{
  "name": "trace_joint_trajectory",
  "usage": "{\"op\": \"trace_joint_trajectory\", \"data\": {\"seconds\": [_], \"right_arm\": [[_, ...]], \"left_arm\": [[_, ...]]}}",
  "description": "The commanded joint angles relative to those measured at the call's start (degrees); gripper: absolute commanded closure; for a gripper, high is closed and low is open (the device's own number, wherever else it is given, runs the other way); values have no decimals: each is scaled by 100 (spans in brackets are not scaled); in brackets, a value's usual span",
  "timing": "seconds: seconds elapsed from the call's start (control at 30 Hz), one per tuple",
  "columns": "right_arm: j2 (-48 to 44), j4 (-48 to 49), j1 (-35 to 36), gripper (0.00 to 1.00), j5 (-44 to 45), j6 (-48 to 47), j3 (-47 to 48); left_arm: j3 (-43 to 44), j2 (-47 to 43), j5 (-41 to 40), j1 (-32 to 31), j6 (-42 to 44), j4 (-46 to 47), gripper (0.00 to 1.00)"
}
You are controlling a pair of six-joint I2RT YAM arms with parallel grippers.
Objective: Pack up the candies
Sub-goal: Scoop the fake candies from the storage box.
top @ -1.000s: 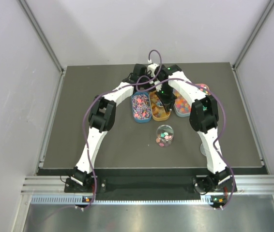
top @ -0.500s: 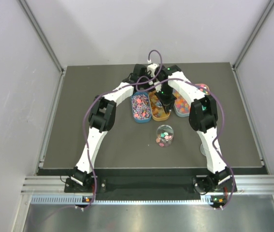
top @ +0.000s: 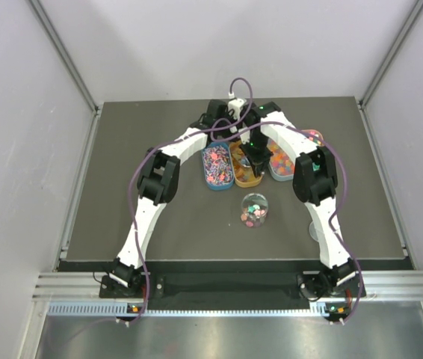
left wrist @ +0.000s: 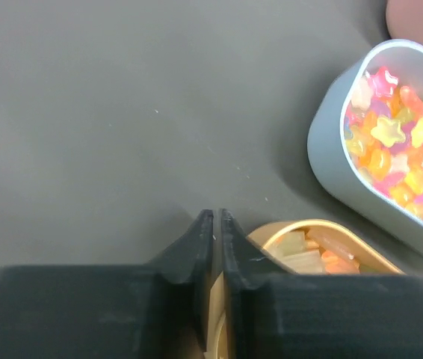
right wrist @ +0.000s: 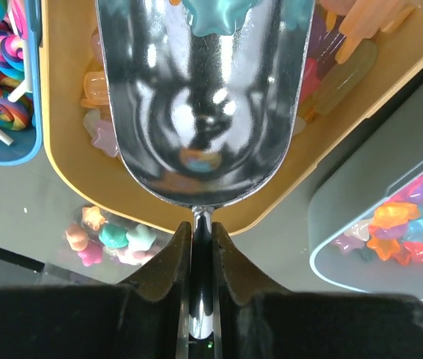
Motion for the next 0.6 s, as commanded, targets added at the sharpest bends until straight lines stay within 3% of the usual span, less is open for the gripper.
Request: {"op": "trace_joint_trajectory", "data": {"seconds": [0.0, 0.1, 0.2, 0.57], "right_arm": [[66, 530, 55, 100, -220, -70, -91], [49, 565, -7, 100, -53, -61, -99], [-65, 618, -42, 100, 0, -52, -117], [-197, 899, -50, 100, 43, -105, 6]], "left_arm": [[338, -196, 11, -464, 130, 100, 70], [426, -310, -253, -420, 130, 144, 43], [602, -451, -701, -359, 130, 231, 29], [199, -1558, -1484, 194, 332, 74, 24]]}}
